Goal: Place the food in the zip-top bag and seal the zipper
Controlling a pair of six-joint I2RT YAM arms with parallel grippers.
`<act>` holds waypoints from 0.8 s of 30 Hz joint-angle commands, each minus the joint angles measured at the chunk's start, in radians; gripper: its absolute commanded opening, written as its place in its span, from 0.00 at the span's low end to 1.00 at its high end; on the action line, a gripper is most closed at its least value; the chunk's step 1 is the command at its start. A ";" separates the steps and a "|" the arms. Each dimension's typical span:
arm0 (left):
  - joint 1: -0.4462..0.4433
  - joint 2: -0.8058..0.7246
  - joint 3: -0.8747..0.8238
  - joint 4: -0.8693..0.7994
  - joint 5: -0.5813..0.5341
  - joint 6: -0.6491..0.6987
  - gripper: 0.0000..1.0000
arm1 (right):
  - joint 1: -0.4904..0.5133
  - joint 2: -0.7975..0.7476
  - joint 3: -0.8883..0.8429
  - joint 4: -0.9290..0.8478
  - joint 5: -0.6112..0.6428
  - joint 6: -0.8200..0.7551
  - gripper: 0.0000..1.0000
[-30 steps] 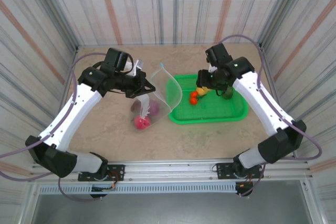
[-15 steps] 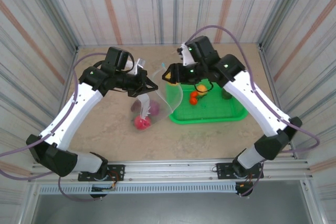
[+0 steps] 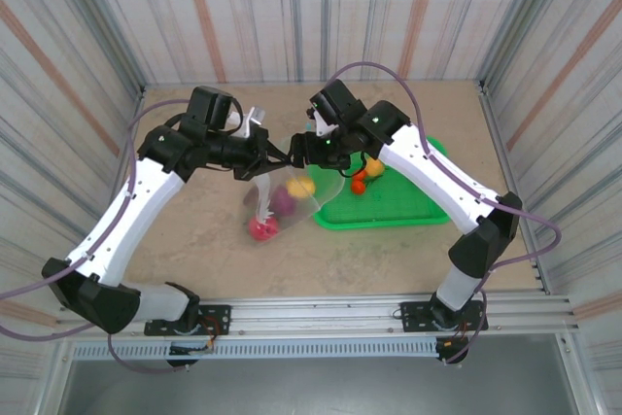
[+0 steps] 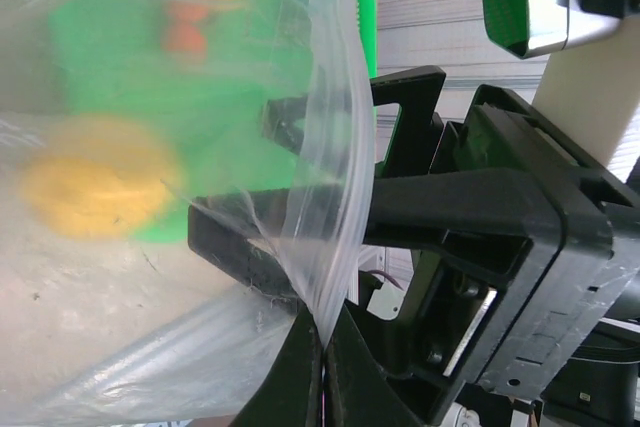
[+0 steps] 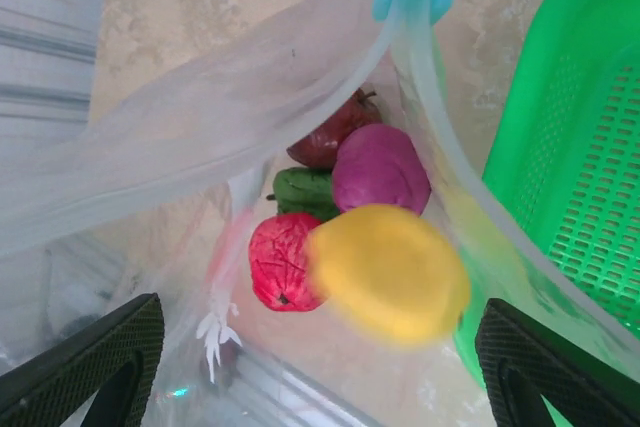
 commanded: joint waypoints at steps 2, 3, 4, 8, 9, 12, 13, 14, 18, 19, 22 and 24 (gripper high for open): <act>0.007 -0.032 0.019 0.003 0.028 -0.007 0.00 | 0.010 -0.006 0.031 -0.036 0.011 0.003 0.86; 0.009 -0.033 0.019 0.003 0.027 -0.006 0.00 | 0.009 -0.008 0.031 -0.037 0.011 0.003 0.86; 0.009 -0.033 0.019 0.000 0.026 -0.007 0.00 | 0.009 -0.013 0.033 -0.035 0.007 0.002 0.86; 0.013 -0.032 0.027 -0.007 0.018 -0.007 0.00 | 0.003 -0.035 0.068 -0.035 -0.007 -0.004 0.86; 0.013 -0.031 0.033 -0.012 0.013 -0.006 0.00 | -0.001 -0.042 0.075 -0.032 -0.012 -0.008 0.85; 0.015 -0.030 0.058 -0.042 -0.017 0.008 0.00 | -0.021 -0.081 0.091 -0.018 -0.015 -0.018 0.84; 0.016 -0.031 0.059 -0.048 -0.027 0.012 0.00 | -0.033 -0.097 0.091 -0.008 -0.014 -0.016 0.83; 0.020 -0.034 0.053 -0.049 -0.032 0.011 0.00 | -0.048 -0.112 0.091 0.000 -0.012 -0.008 0.83; 0.029 -0.036 0.019 -0.025 -0.014 -0.005 0.00 | -0.102 -0.188 0.061 0.007 0.080 0.018 0.79; 0.029 -0.036 0.017 -0.024 -0.013 -0.006 0.00 | -0.121 -0.209 0.048 0.001 0.115 0.021 0.78; 0.031 -0.038 0.013 -0.024 -0.016 -0.003 0.00 | -0.206 -0.255 -0.079 -0.038 0.158 0.039 0.78; 0.030 -0.042 0.010 -0.027 -0.020 -0.002 0.00 | -0.267 -0.275 -0.159 -0.067 0.177 0.048 0.78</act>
